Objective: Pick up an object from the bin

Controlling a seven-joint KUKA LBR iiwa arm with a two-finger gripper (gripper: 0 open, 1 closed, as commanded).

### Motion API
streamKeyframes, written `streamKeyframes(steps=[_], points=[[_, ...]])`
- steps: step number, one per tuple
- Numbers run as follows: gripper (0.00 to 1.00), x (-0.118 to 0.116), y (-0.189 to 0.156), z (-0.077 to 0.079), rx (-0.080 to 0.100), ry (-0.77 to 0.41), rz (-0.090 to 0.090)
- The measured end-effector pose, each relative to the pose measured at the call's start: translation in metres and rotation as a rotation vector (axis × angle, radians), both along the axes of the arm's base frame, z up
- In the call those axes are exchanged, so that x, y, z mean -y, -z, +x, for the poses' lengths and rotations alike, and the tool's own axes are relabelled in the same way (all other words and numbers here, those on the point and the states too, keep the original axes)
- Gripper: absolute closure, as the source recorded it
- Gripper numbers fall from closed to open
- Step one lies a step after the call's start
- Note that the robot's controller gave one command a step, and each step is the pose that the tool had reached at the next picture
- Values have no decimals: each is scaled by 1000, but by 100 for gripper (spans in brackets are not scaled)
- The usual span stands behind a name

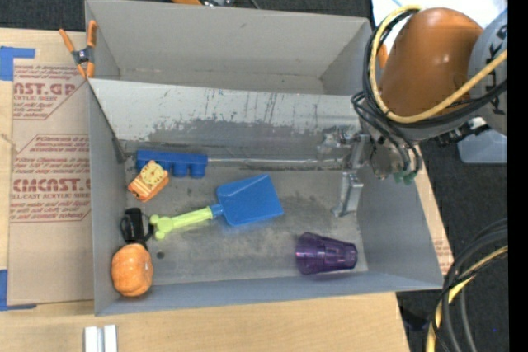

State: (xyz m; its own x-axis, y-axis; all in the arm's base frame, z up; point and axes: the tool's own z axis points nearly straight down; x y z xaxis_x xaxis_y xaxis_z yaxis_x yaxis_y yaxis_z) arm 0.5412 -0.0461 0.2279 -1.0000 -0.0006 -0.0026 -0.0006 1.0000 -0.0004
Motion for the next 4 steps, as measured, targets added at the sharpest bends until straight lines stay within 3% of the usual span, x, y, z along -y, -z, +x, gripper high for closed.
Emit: streamKeyframes(steps=[1, 2, 3, 4], points=[[0, 0, 0, 0, 0, 0, 0], [0, -35, 38, -3, -1, 50, 2], [0, -30, 77, 16, 5, 70, 0], [0, -33, 80, 17, 8, 96, 0]])
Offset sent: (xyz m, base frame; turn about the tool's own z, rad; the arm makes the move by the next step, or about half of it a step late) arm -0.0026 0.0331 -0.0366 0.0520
